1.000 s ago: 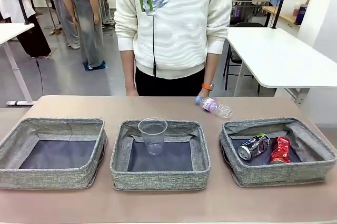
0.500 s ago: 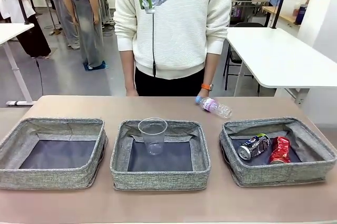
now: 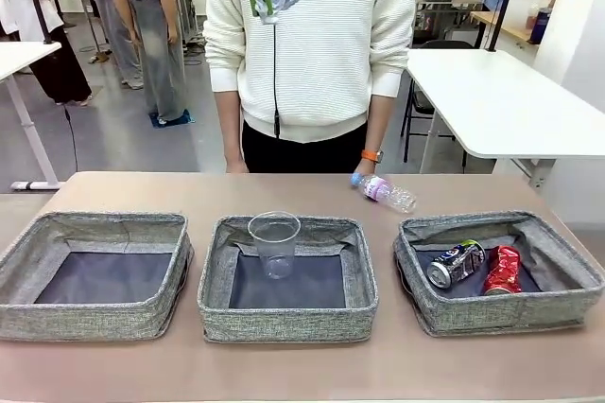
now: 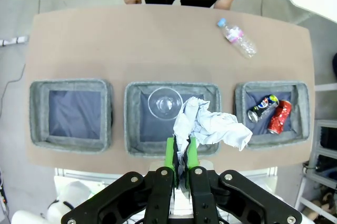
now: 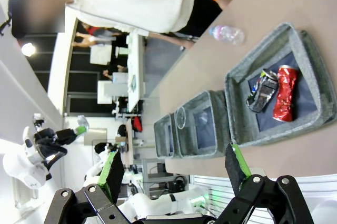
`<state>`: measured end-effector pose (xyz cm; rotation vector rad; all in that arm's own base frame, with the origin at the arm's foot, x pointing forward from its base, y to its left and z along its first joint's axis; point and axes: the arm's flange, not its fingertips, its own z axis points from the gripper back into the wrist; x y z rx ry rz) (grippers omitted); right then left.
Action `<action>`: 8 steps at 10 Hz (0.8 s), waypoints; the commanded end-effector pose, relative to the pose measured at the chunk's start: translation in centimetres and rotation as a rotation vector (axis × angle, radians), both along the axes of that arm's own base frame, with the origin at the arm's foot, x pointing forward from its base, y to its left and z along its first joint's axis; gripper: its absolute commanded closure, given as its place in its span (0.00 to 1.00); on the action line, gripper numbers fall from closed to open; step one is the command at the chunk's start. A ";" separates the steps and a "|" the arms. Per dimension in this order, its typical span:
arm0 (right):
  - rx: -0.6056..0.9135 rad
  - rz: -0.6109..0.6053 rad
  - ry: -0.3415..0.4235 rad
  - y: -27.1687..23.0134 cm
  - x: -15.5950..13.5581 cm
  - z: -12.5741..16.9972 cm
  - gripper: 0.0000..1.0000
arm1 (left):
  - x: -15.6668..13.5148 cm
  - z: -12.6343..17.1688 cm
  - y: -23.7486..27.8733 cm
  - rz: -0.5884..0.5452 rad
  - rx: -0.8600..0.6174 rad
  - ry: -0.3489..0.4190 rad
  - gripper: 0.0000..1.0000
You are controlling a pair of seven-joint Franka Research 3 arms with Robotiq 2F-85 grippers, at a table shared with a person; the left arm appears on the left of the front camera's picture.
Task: Sort the waste into the appropriate baskets.
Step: Pick up the waste item pointed out by the person, then place the picked waste into the Fabric basket indicated by the person.
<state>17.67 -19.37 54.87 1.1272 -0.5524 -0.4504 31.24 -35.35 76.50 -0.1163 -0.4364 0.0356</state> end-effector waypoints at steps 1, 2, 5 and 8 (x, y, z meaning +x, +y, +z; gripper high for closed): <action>-0.004 0.005 -0.022 -0.2 0.0 0.1 0.00 | -0.3 0.2 0.4 0.016 0.000 -0.012 0.92; -0.004 0.005 -0.022 -0.2 0.0 0.1 0.00 | -0.3 0.2 0.4 0.016 0.000 -0.012 0.92; -0.004 0.005 -0.022 -0.2 0.0 0.1 0.00 | -0.3 0.2 0.4 0.016 0.000 -0.012 0.92; -0.004 0.005 -0.022 -0.2 0.0 0.1 0.00 | -0.3 0.2 0.4 0.016 0.000 -0.012 0.92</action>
